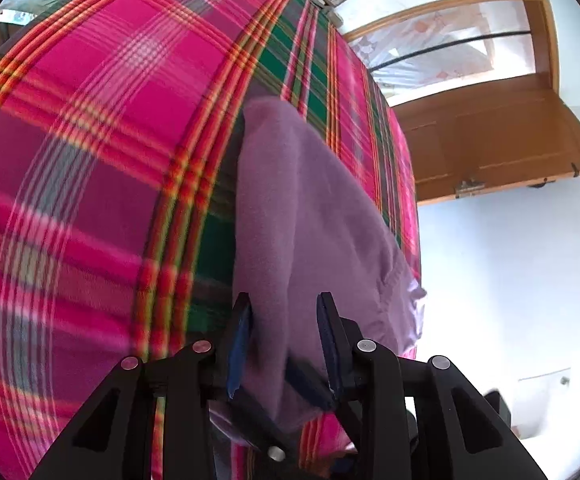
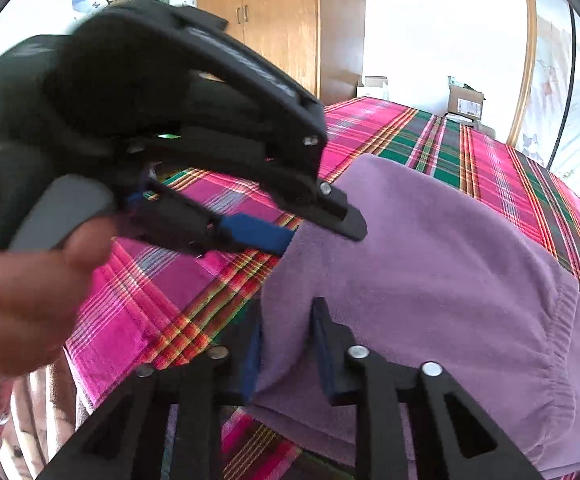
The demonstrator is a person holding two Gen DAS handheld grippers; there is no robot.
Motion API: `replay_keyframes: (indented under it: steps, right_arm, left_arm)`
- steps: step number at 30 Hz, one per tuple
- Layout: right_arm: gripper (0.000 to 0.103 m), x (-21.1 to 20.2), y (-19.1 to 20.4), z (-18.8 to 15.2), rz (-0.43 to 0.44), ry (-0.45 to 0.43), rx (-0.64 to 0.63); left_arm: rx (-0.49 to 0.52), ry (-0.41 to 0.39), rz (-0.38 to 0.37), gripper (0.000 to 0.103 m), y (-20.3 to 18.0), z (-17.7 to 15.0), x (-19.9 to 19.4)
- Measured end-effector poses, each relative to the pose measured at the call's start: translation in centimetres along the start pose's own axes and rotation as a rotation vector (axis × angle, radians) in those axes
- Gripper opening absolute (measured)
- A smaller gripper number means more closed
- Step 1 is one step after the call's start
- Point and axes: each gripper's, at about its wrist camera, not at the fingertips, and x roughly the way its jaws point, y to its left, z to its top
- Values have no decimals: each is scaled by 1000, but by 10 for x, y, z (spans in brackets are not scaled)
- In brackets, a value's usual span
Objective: Fold clothes
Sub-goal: 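Lift the purple pants edge with both grippers held close together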
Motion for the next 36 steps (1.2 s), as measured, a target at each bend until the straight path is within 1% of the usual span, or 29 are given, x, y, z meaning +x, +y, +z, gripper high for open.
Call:
replay_keyframes:
  steps: [3, 7, 9, 10, 11, 14, 17, 25, 28, 30, 32, 34, 35, 36]
  right_arm:
    - [19, -4, -3, 1, 29, -14, 8]
    - [18, -3, -4, -1, 42, -16, -5]
    - [18, -2, -3, -2, 47, -15, -10]
    - [18, -1, -2, -1, 49, -17, -11]
    - [18, -1, -1, 1, 52, -21, -14]
    - [17, 2, 2, 11, 61, -31, -23]
    - [17, 6, 5, 21, 75, -36, -30]
    - [17, 12, 20, 33, 154, -40, -58]
    - [17, 19, 24, 34, 178, -17, -65]
    - [19, 33, 16, 38, 188, 9, -61]
    - [22, 39, 10, 38, 209, 37, -37]
    - [23, 41, 2, 38, 236, 52, -16]
    - [24, 39, -2, 38, 256, 54, -6]
    - [27, 37, -7, 38, 271, 52, 3]
  left_arm:
    - [2, -5, -5, 33, 1, 15, 5]
    - [-26, 2, -4, 33, 9, 31, 13]
    - [-30, -10, -5, 32, 11, 35, 13]
    - [-29, -20, -5, 29, 12, 35, 12]
    - [-28, -29, -6, 18, 13, 36, 10]
    - [-24, -61, -7, 14, 15, 37, 5]
    - [-14, -106, 4, 12, 17, 40, -4]
    - [-19, -178, 52, 12, 24, 44, -26]
    - [-36, -196, 65, 12, 27, 48, -30]
    - [-39, -196, 86, 12, 26, 47, -28]
    - [-42, -196, 107, 14, 26, 46, -26]
    - [-45, -196, 127, 15, 25, 45, -24]
    - [-46, -196, 137, 20, 25, 45, -23]
    - [-48, -196, 148, 21, 25, 44, -22]
